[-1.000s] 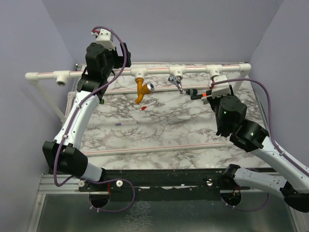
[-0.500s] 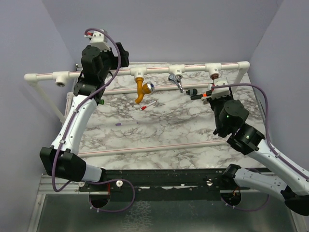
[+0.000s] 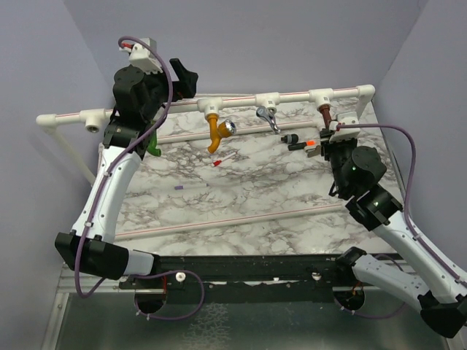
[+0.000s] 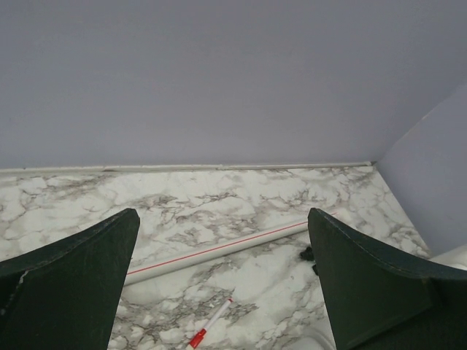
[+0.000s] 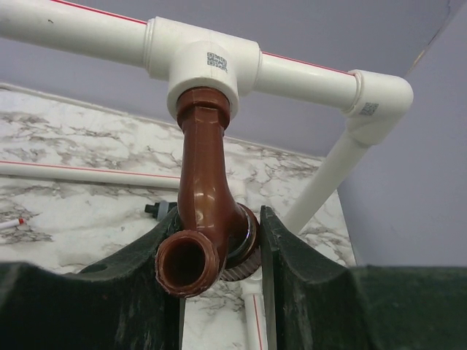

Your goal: Install the water faucets

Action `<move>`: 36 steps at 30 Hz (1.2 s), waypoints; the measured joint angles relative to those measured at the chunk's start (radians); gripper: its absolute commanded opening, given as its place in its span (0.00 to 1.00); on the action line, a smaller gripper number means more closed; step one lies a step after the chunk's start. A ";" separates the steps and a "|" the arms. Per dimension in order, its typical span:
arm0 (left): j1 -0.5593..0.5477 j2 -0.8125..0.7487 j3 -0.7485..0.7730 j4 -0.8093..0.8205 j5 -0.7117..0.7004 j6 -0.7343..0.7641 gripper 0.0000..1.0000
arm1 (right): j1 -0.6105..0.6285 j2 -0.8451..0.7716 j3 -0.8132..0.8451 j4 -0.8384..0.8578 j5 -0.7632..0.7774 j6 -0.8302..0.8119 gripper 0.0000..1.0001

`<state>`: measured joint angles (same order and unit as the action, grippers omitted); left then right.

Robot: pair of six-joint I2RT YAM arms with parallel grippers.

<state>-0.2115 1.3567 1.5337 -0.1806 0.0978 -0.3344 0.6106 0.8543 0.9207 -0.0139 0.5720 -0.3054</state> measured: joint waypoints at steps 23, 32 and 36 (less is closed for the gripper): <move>0.000 -0.125 0.091 -0.211 0.161 -0.039 0.99 | -0.381 0.114 0.027 0.114 -0.419 0.375 0.00; 0.000 -0.166 0.024 -0.209 0.137 0.002 0.99 | -0.408 0.114 0.027 0.122 -0.458 0.458 0.01; 0.000 -0.156 0.001 -0.211 0.119 0.008 0.99 | -0.408 0.111 0.028 0.117 -0.459 0.448 0.22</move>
<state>-0.2115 1.2011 1.5345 -0.3912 0.2169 -0.3267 0.2028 0.9653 0.9485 0.1028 0.1135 0.1425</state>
